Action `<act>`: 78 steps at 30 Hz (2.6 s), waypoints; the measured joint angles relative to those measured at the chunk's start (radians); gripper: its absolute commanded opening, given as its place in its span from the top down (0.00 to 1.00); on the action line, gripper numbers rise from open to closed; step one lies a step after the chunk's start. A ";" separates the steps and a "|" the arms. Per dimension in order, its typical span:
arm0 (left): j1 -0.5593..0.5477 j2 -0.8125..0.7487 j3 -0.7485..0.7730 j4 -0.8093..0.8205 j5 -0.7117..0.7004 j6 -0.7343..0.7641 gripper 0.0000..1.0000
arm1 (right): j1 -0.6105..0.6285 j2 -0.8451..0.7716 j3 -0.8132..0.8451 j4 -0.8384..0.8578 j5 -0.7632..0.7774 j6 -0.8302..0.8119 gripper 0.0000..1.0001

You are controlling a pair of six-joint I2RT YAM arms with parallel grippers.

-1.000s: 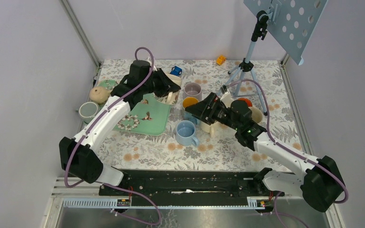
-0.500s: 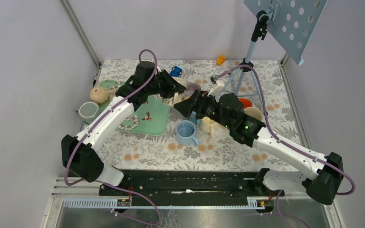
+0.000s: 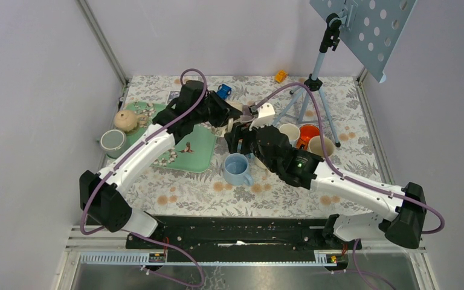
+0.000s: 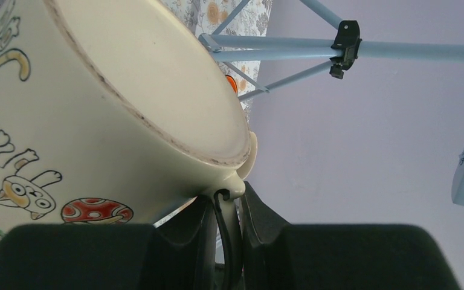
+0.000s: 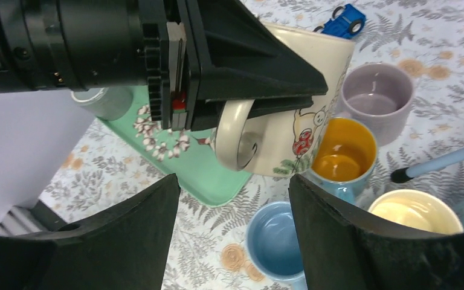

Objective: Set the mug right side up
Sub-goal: Pick up the cup from the tray, then turn over the cup on the tray.

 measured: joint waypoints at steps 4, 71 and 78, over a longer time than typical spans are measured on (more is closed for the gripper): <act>-0.017 0.000 0.000 -0.003 -0.021 -0.019 1.00 | 0.008 0.024 0.020 0.002 0.051 -0.042 0.27; -0.084 0.056 0.047 0.061 0.086 0.009 0.72 | 0.018 0.037 0.082 -0.159 0.172 -0.124 1.00; -0.091 0.058 0.047 0.080 0.121 0.053 0.61 | 0.012 0.019 0.104 -0.219 0.147 -0.098 1.00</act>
